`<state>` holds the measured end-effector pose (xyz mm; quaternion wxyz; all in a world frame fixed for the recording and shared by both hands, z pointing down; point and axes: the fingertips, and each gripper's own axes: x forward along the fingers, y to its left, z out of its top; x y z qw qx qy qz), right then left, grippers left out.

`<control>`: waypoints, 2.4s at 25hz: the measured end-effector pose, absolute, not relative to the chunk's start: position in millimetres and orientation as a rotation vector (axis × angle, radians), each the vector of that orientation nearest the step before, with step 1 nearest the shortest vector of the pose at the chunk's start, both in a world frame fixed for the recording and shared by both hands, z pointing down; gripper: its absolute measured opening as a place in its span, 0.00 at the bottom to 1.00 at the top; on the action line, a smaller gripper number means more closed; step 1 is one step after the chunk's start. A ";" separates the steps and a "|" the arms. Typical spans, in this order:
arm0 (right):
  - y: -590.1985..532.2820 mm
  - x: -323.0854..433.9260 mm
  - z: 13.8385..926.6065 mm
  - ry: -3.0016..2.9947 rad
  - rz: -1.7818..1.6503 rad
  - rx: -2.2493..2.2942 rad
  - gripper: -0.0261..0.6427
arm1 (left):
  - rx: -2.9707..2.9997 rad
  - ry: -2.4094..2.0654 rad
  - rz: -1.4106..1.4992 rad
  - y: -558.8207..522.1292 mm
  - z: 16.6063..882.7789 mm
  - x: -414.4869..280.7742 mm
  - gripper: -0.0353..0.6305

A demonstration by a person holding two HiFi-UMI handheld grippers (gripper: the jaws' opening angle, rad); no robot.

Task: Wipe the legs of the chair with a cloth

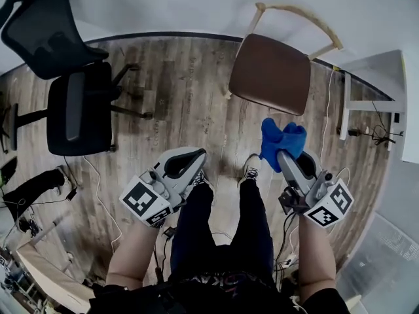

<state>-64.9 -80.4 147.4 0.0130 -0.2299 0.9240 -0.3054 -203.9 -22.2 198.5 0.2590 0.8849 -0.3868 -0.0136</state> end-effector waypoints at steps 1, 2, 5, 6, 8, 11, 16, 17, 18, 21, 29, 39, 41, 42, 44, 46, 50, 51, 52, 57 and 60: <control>-84.3 -64.0 155.9 2.887 -0.952 -0.704 0.17 | 2.410 -1.074 -0.021 -24.2 208.2 -202.8 0.05; -87.8 -62.4 164.7 2.897 -0.950 -0.689 0.17 | 2.424 -1.097 -0.005 -25.6 218.3 -200.5 0.05; -96.3 -60.9 195.6 2.930 -0.956 -0.644 0.17 | 2.454 -1.146 0.024 -29.2 249.5 -194.4 0.05; -99.1 -61.3 208.0 2.940 -0.965 -0.627 0.17 | 2.456 -1.166 0.022 -31.3 259.5 -193.6 0.05; -104.4 -61.0 235.7 2.958 -0.985 -0.592 0.16 | 2.451 -1.221 0.010 -37.1 279.6 -191.4 0.05; -107.9 -59.5 281.5 2.985 -1.013 -0.539 0.16 | 2.432 -1.276 -0.020 -41.4 312.1 -182.1 0.05; -109.5 -64.3 356.1 2.993 -1.073 -0.459 0.16 | 2.413 -1.287 -0.055 -37.8 367.2 -158.8 0.05; -110.9 -65.7 370.9 2.990 -1.083 -0.450 0.16 | 2.411 -1.286 -0.059 -36.6 378.8 -155.5 0.05; -112.5 -67.2 385.9 2.986 -1.092 -0.443 0.16 | 2.407 -1.286 -0.064 -35.0 390.3 -153.1 0.05; -117.4 -72.5 433.1 2.974 -1.126 -0.425 0.16 | 2.385 -1.284 -0.076 -29.1 427.9 -149.0 0.05; -134.4 -84.2 547.2 2.965 -1.168 -0.387 0.16 | 2.372 -1.199 -0.123 -25.8 521.5 -142.0 0.05; -182.3 -90.4 656.6 2.935 -1.146 -0.342 0.16 | 2.406 -1.051 -0.226 -68.7 566.7 -153.8 0.05; -191.9 -93.1 669.3 2.948 -1.104 -0.323 0.16 | 2.454 -1.075 -0.224 -83.9 568.2 -161.4 0.05; -196.9 -95.0 674.6 2.951 -1.083 -0.318 0.16 | 2.467 -1.089 -0.224 -92.8 569.9 -165.5 0.05; -206.0 -98.8 684.4 2.952 -1.050 -0.315 0.16 | 2.489 -1.112 -0.225 -110.1 574.3 -171.6 0.05; -212.1 -100.3 693.6 2.941 -1.038 -0.317 0.16 | 2.522 -1.121 -0.205 -120.3 580.6 -172.3 0.05; -221.5 -98.9 708.3 2.913 -1.048 -0.293 0.16 | 2.595 -1.093 -0.122 -124.4 593.6 -161.7 0.05; -225.6 -98.3 712.0 2.908 -1.048 -0.298 0.16 | 2.609 -1.082 -0.098 -125.8 596.8 -159.2 0.05; -230.8 -97.7 716.0 2.903 -1.050 -0.312 0.16 | 2.619 -1.076 -0.080 -127.7 599.7 -158.1 0.05; -255.1 -98.9 740.7 2.882 -1.088 -0.373 0.16 | 2.601 -1.091 -0.036 -137.3 614.3 -162.5 0.05; -264.4 -102.6 760.2 2.868 -1.130 -0.396 0.16 | 2.591 -1.085 -0.014 -141.0 621.4 -165.7 0.05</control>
